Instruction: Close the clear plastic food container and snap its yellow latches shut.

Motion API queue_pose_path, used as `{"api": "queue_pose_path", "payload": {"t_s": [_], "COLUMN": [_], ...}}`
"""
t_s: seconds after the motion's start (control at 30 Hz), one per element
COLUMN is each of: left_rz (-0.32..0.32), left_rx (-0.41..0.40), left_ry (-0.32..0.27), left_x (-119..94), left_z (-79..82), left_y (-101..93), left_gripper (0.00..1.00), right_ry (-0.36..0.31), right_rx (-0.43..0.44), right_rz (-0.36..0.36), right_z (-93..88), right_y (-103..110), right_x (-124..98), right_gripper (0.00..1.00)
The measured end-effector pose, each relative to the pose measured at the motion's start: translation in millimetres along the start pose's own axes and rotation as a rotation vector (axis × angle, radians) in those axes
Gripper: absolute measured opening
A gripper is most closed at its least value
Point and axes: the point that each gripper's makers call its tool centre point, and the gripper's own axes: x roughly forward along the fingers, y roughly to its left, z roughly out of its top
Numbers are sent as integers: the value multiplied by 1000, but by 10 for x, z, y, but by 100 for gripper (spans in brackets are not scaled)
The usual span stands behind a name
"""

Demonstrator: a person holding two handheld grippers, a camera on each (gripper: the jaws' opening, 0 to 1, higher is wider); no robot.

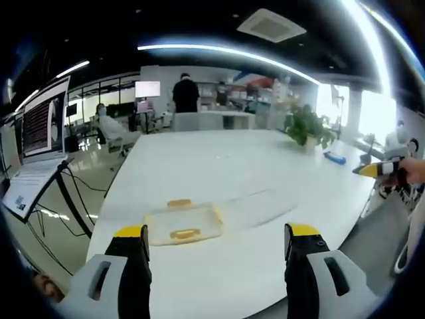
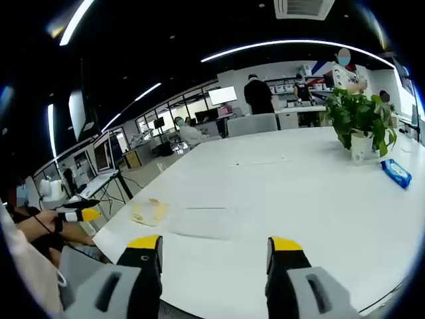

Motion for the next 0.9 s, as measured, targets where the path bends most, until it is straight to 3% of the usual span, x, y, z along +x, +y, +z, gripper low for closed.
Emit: {"api": "queue_pose_path", "payload": {"t_s": [0.9], "left_rz": [31], "left_rx": [-23], "left_ry": [0], "left_x": [-68], "left_z": [-23], "left_y": [93], "left_gripper": [80], "right_ry": [14], "right_rx": [-16], "right_rz": [44], "right_z": [23], "right_y": [108], "right_x": [107], "right_gripper": [62]}}
